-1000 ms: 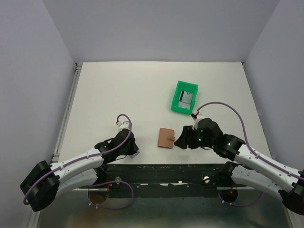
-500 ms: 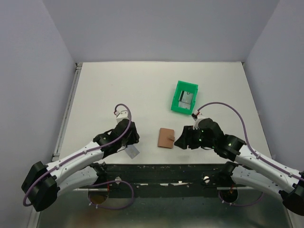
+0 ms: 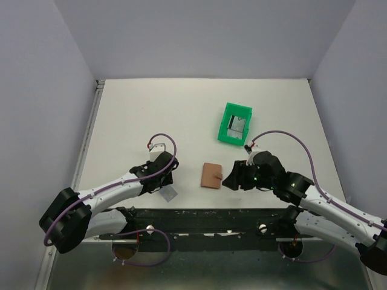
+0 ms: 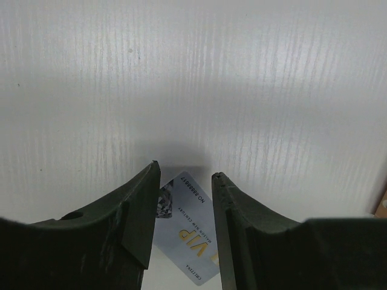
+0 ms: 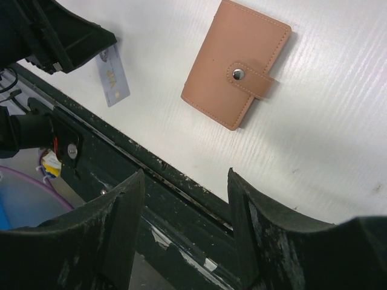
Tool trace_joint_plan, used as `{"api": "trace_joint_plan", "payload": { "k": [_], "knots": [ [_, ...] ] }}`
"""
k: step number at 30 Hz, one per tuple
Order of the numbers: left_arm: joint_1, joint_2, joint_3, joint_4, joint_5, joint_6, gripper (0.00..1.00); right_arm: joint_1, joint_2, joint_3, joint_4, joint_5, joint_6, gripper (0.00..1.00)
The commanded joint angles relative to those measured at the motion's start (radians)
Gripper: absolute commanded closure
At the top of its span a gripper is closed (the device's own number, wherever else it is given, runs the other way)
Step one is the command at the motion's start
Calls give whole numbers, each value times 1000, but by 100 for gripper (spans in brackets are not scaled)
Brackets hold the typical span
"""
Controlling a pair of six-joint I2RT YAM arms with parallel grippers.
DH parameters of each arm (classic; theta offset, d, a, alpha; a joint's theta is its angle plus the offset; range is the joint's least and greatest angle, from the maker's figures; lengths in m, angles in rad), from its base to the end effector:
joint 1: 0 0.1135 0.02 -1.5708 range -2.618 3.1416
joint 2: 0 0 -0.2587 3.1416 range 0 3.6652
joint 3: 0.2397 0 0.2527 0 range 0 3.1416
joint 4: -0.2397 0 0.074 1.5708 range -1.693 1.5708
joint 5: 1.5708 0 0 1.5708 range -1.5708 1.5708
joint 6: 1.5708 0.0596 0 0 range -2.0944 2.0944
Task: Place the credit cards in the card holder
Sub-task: Move the credit card to the corner of the board.
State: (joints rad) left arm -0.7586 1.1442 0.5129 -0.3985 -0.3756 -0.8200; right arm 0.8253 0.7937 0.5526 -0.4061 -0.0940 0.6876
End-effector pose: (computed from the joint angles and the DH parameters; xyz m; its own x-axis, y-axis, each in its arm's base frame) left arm 0.1698 -0.1308 0.1416 -0.7921 -0.1864 -0.5812 -0.1118 0.9804 -0.1620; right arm 0.1300 0.1490 0.2172 -0.8126 0.0514 -0.5806 -0.3449 0.7605 0.5501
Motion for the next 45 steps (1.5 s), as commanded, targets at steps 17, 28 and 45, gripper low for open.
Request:
{"api": "trace_joint_plan", "payload": {
  "k": [17,28,45],
  "knots": [
    [-59,144,33,-71,-72,-76,53,5,32,-16,10,13,-8,34],
    [-222,270,87,-214,-118,-260,59,5,22,-22,12,11,-8,34],
    [-317,134,-14,-224,-45,-387,62,5,7,-36,16,7,3,34]
  ]
}}
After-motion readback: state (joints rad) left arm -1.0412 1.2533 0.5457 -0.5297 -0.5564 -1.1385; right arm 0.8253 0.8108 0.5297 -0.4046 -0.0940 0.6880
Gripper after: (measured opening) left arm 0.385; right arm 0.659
